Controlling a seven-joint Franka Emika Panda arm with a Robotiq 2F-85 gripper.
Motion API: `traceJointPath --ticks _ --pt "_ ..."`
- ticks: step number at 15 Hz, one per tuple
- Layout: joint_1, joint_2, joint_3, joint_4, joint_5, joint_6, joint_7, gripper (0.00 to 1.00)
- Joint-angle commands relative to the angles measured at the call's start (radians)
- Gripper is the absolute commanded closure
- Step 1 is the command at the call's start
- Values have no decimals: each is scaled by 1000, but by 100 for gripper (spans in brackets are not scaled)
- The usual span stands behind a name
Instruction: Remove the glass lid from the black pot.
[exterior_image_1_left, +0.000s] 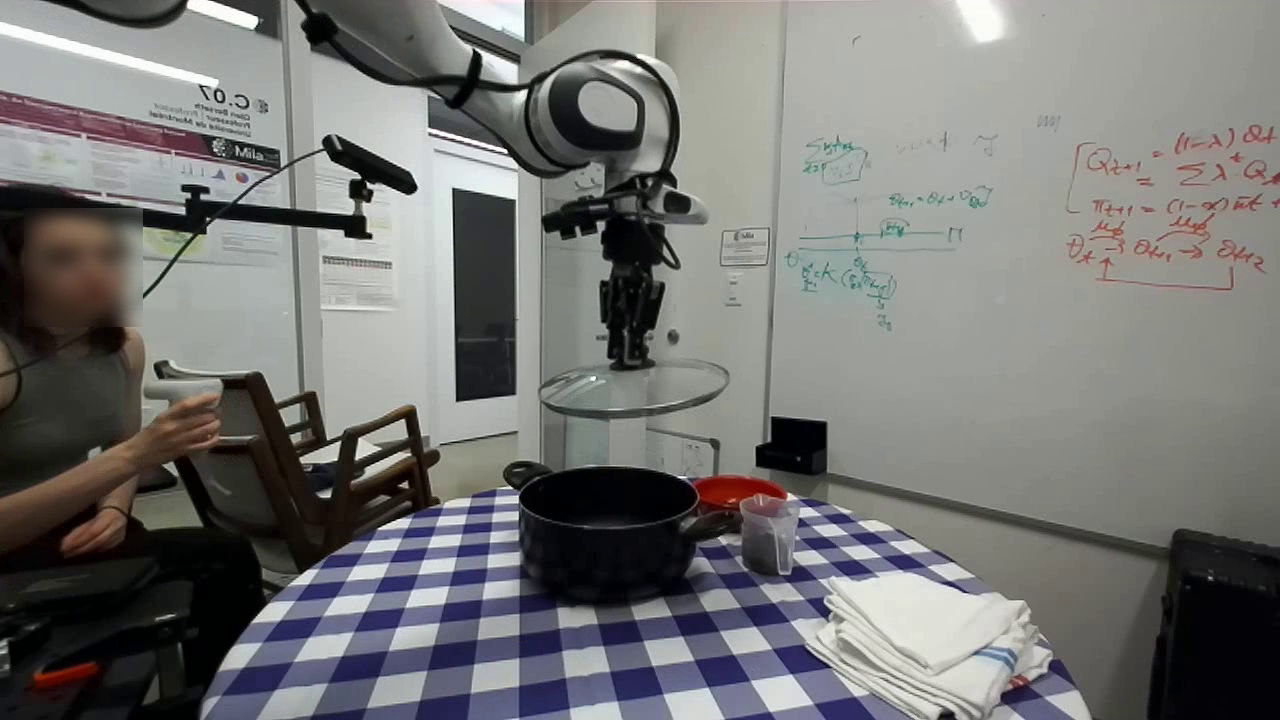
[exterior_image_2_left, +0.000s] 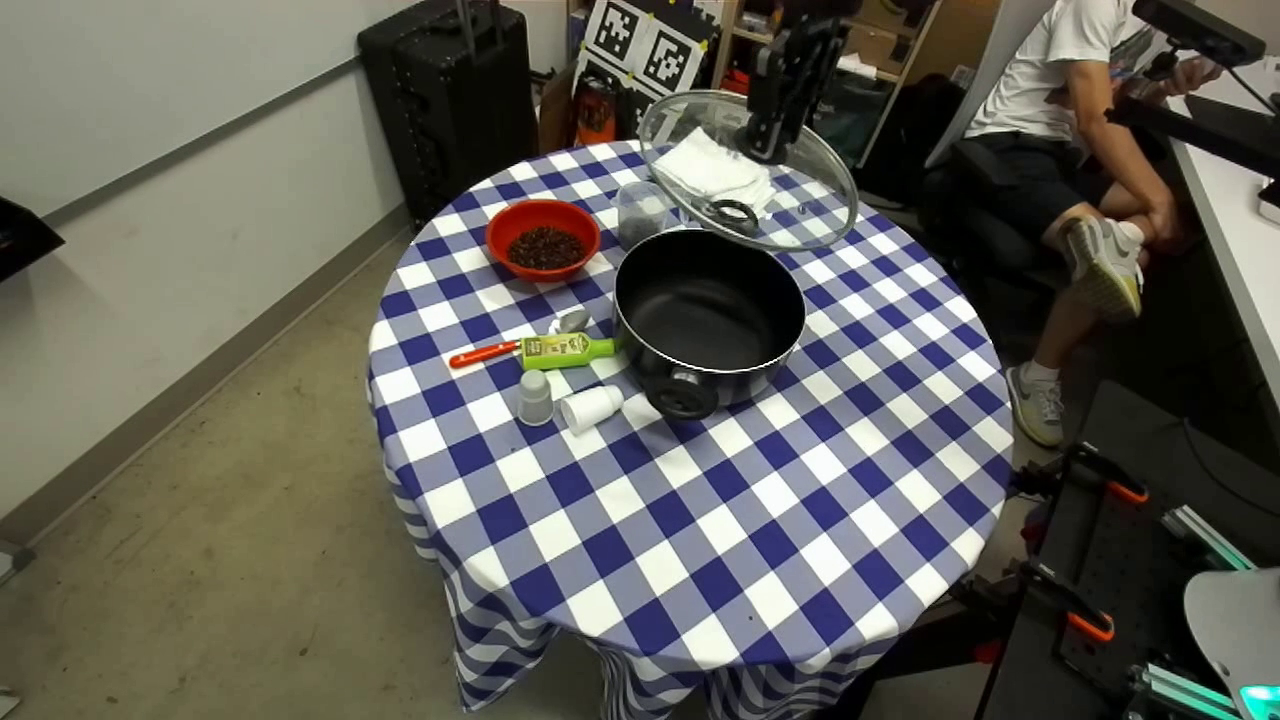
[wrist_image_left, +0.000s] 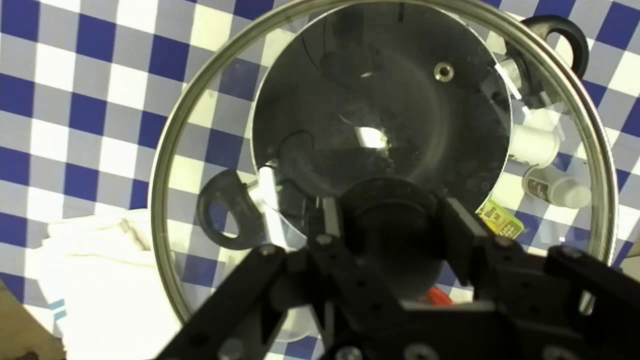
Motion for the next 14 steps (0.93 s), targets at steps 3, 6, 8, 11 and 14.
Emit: traceJointPath --ticks 3,6,8,11,14 --pt "-100 -277 -52 -238 124 -90 -17 76" --pt "-146 -405 -101 -413 180 -79 -19 76" --pt "-163 -463 -126 -526 194 -30 -9 76" --pt "-168 -506 -142 -675 185 78 29 76" --pt "-166 -481 -143 -772 190 175 83 76"
